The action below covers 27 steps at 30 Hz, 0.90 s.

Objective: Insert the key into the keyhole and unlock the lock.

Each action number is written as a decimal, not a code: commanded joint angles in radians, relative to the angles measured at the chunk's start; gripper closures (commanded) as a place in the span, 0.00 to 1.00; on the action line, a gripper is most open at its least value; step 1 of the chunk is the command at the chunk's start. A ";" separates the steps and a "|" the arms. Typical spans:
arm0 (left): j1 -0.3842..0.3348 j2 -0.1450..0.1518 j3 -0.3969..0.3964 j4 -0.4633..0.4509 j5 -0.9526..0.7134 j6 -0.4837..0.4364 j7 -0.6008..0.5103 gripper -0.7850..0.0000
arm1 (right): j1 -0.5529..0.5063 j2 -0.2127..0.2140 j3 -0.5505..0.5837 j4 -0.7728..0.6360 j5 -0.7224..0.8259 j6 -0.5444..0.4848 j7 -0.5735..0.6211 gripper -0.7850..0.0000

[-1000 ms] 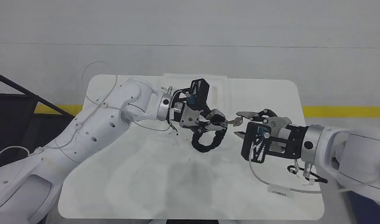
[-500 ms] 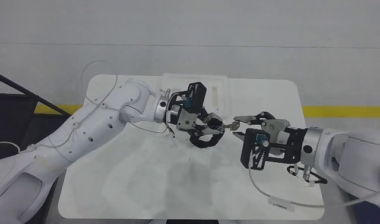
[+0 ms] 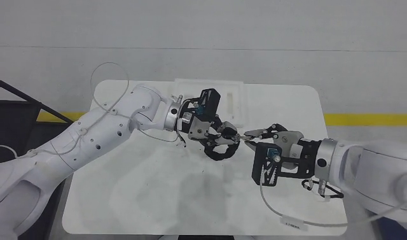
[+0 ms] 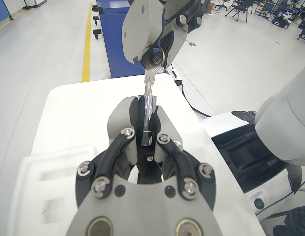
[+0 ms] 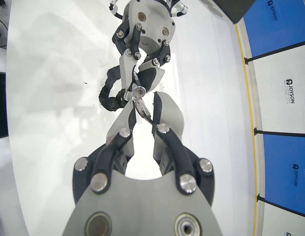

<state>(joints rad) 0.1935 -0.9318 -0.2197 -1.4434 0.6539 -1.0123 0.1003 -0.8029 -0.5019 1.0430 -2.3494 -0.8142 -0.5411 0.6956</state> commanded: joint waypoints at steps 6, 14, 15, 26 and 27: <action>-0.026 -0.001 0.043 0.010 0.015 0.000 0.051 1.00 | -0.005 -0.012 -0.008 0.033 0.090 0.051 0.053 1.00; -0.029 -0.007 0.050 0.019 0.040 0.000 0.084 1.00 | -0.006 -0.032 -0.030 0.077 0.298 0.189 0.133 1.00; -0.029 -0.008 0.050 0.021 0.044 0.000 0.086 1.00 | -0.009 -0.035 -0.029 0.082 0.321 0.221 0.134 1.00; -0.025 -0.014 0.050 0.024 0.068 0.000 0.101 1.00 | -0.025 -0.048 -0.006 0.086 0.450 0.341 0.203 0.51; -0.023 -0.014 0.050 0.026 0.072 0.000 0.100 1.00 | -0.023 -0.049 -0.002 0.087 0.451 0.335 0.209 0.02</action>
<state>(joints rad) 0.1685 -0.9458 -0.1700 -1.4193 0.7219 -1.0123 0.2016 -0.8277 -0.5501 1.0371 -2.2634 -0.3655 -0.2001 0.9001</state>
